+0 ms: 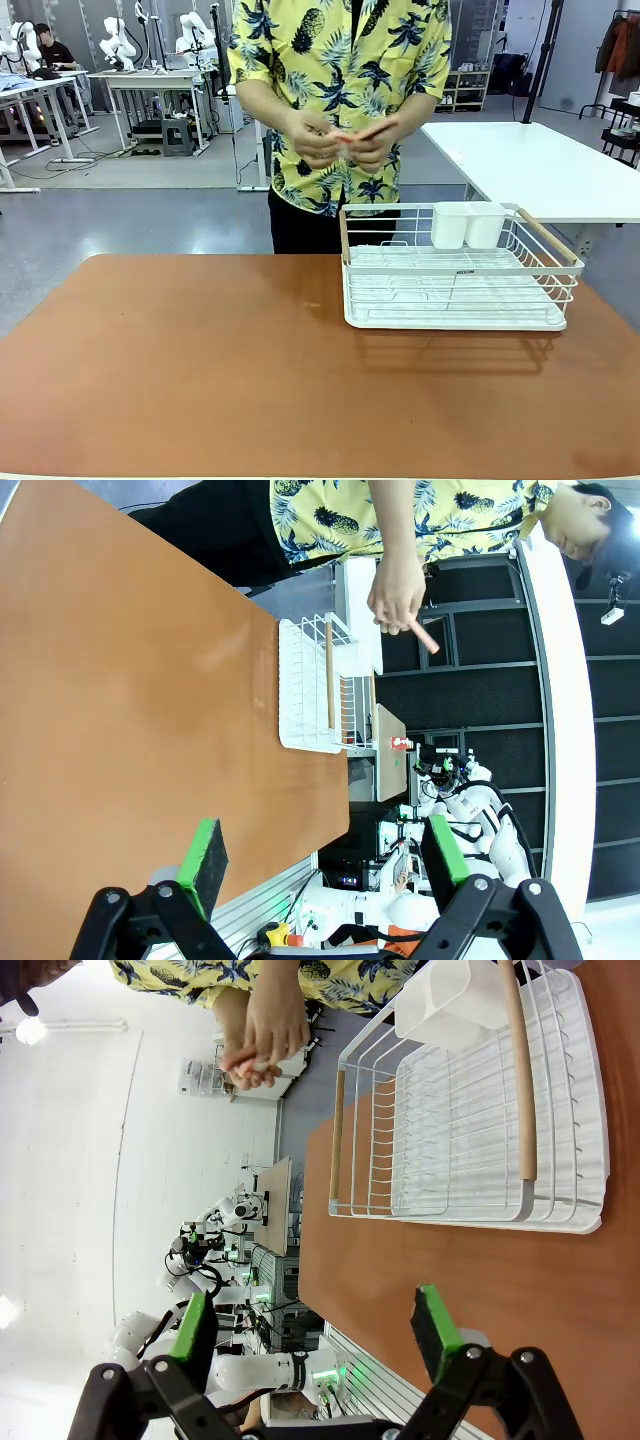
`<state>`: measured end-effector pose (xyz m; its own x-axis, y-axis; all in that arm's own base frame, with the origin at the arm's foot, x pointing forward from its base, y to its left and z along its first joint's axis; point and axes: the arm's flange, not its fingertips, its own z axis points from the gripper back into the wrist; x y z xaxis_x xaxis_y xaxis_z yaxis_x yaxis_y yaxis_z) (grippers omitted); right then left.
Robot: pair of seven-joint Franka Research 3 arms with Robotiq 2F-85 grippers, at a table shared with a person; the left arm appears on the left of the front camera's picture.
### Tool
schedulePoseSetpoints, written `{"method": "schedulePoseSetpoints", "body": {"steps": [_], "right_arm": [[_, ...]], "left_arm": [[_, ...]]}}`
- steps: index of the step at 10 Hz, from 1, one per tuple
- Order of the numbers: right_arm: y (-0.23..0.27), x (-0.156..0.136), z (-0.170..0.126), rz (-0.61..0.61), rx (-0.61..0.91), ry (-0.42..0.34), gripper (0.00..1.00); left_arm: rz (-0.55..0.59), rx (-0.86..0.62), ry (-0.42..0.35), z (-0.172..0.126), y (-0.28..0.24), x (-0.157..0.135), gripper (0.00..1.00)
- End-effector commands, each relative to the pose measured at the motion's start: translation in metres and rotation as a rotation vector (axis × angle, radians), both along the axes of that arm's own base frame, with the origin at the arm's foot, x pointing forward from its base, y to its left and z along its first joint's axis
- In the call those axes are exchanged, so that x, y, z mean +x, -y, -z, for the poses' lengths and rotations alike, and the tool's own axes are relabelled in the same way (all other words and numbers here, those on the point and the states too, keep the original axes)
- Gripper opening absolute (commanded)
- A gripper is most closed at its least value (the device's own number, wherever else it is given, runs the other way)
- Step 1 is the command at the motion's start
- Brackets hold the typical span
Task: Clean the table.
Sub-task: Pick up the Lint Roller when the human hands it over.
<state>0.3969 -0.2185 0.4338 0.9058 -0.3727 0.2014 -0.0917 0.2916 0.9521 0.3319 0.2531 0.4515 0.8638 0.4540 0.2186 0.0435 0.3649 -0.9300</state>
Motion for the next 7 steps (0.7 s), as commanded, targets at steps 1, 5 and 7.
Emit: {"method": "schedulePoseSetpoints", "body": {"steps": [1,5,7], "right_arm": [[-0.0003,0.0013,-0.0017,0.001,0.013,0.015,1.00],[-0.0003,0.0013,-0.0017,0.001,0.013,0.015,1.00],[-0.0003,0.0013,-0.0017,0.001,0.013,0.015,1.00]], "left_arm": [[0.006,-0.016,0.024,-0.0005,-0.0029,-0.0007,1.00],[0.006,-0.016,0.024,-0.0005,-0.0029,-0.0007,1.00],[0.006,-0.016,0.024,-0.0005,-0.0029,-0.0007,1.00]]}}
